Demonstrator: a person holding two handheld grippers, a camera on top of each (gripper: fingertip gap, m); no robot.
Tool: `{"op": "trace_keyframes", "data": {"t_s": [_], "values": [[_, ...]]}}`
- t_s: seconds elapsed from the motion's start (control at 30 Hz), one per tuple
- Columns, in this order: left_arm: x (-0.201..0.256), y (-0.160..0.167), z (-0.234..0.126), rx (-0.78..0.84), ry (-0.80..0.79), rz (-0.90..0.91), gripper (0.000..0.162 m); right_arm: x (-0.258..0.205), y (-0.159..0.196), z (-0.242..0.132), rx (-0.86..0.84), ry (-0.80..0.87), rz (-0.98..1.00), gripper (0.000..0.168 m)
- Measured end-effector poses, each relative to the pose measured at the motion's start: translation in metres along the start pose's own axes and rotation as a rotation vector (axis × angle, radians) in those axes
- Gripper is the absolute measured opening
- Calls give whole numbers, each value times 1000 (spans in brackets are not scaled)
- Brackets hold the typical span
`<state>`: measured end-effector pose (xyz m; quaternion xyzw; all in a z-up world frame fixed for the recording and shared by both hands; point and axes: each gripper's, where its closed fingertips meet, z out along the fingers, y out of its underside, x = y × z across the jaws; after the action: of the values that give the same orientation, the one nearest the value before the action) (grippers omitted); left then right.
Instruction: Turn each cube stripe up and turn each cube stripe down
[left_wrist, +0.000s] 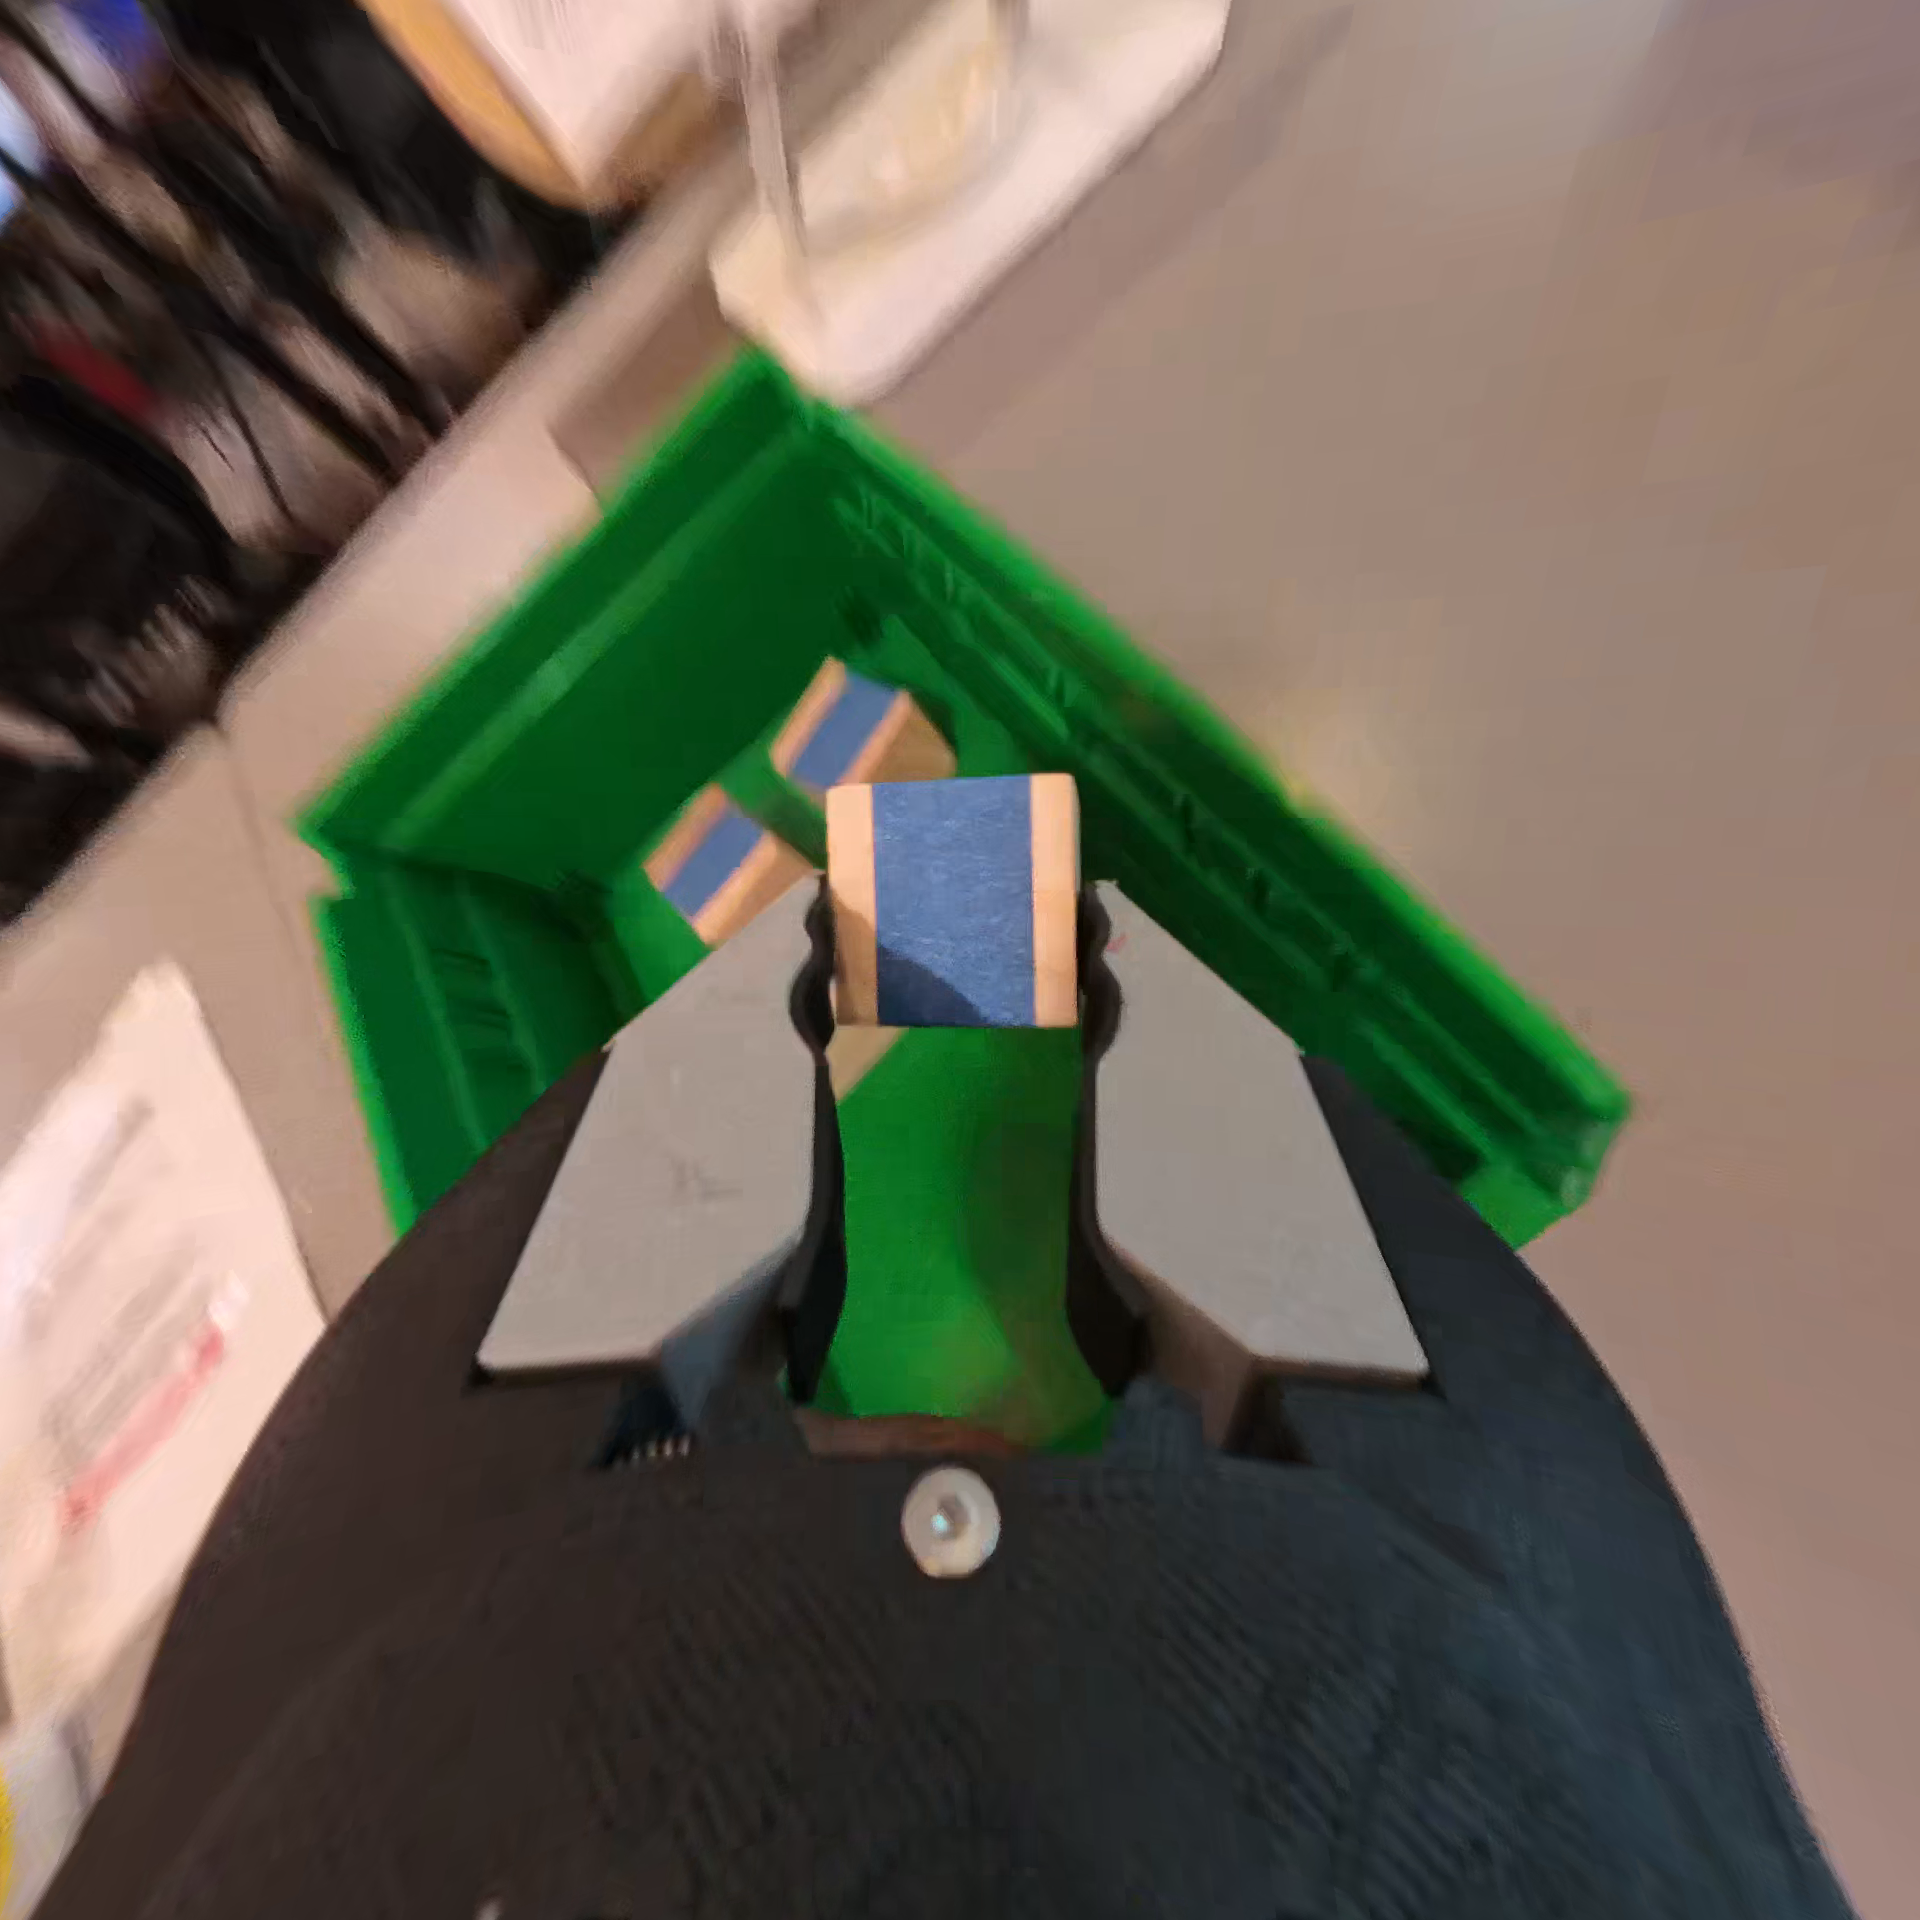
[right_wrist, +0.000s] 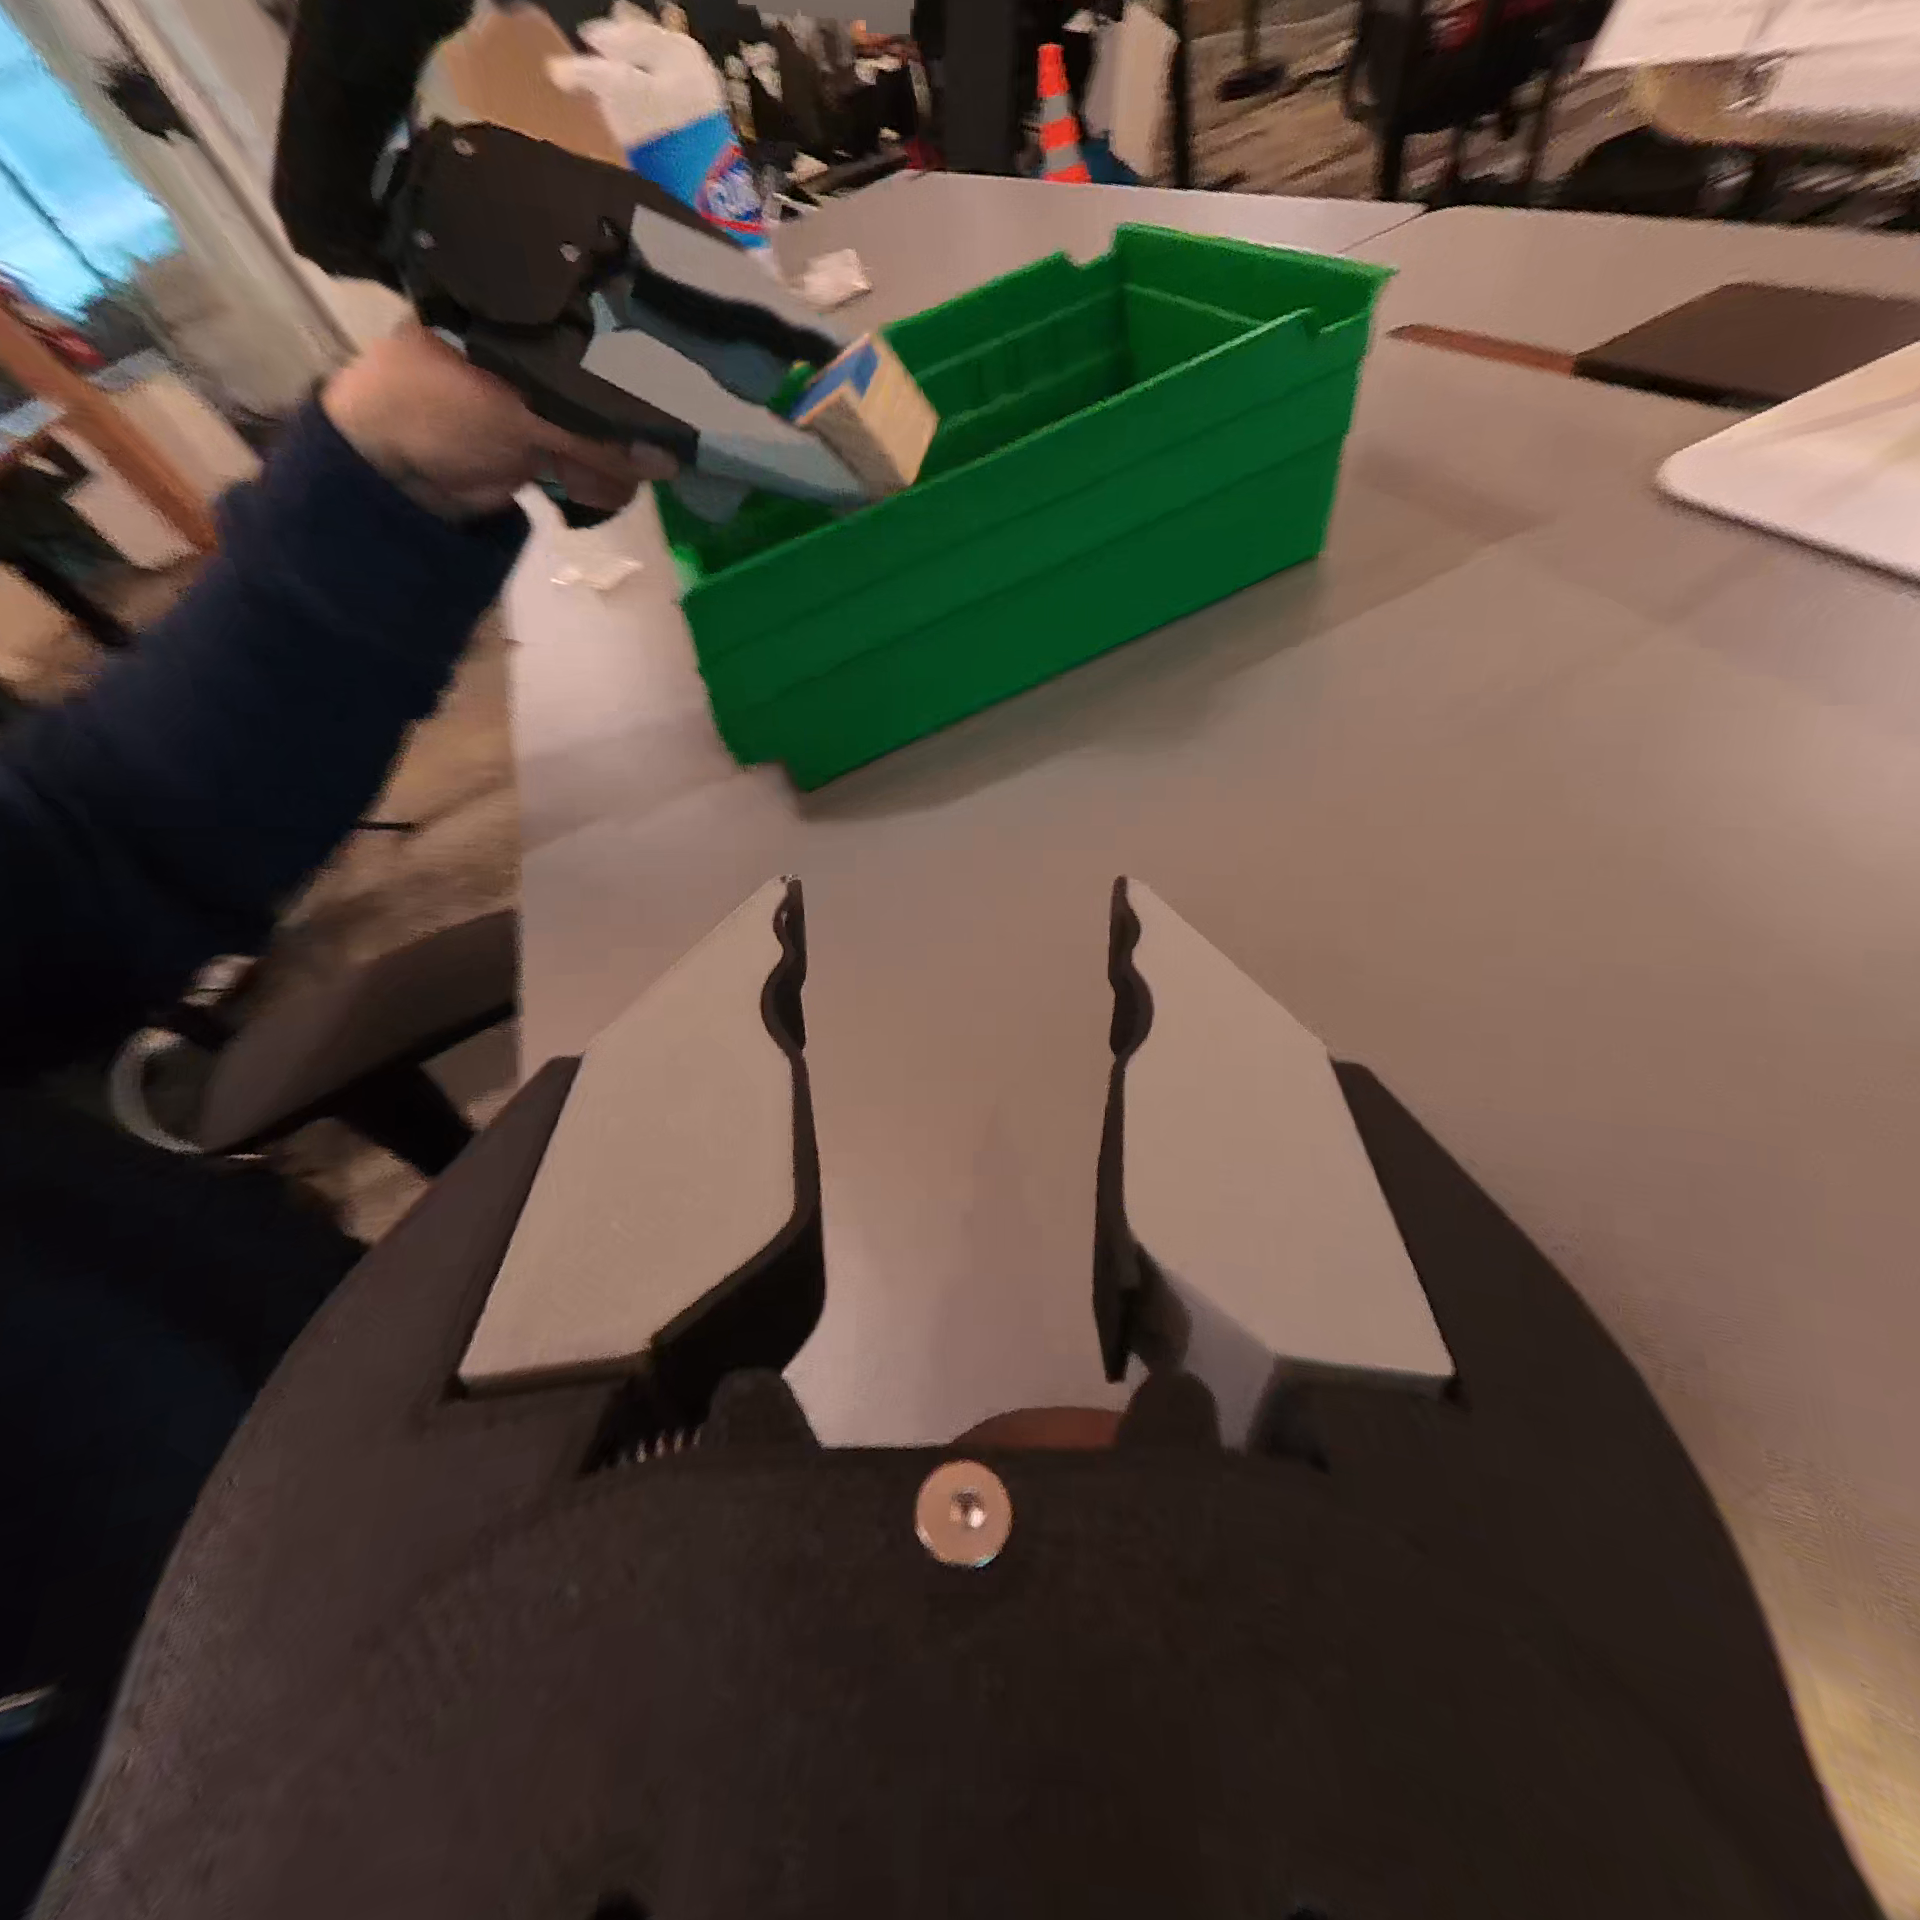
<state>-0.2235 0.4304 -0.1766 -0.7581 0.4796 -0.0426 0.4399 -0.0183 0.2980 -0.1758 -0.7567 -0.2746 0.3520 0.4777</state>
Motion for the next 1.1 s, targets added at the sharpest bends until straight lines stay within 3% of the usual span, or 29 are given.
{"op": "trace_keyframes", "data": {"t_s": [0.07, 0.17, 0.27, 0.4, 0.6, 0.77, 0.83, 0.9, 1.0, 1.1], "values": [[16, -42, -27, 242, -10, 99, 45, -21, -5, 3, 21, -146, 68, 58], [86, -101, -68, 637, 97, 282, 45, -60, -24, -1, 92, -436, 214, 60], [153, -127, -89, 871, 157, 460, 45, -91, -43, -14, 155, -711, 361, 65], [202, -142, -94, 1018, 191, 535, 44, -107, -51, -21, 185, -847, 448, 64], [224, -150, -83, 1064, 211, 516, 45, -98, -47, -22, 190, -806, 488, 44], [221, -153, -57, 979, 228, 369, 45, -72, -43, -22, 164, -481, 344, 43], [220, -153, -50, 994, 197, 327, 44, -57, -50, -37, 167, -295, 219, 42], [224, -150, -45, 1029, 234, 266, 34, -36, -67, -69, 198, -130, 125, 42], [233, -141, -21, 938, 256, 220, 28, 38, -93, -130, 198, 254, 21, 42], [238, -127, 11, 770, 195, 295, 32, 147, -69, -181, -60, 696, 23, 42]]}}
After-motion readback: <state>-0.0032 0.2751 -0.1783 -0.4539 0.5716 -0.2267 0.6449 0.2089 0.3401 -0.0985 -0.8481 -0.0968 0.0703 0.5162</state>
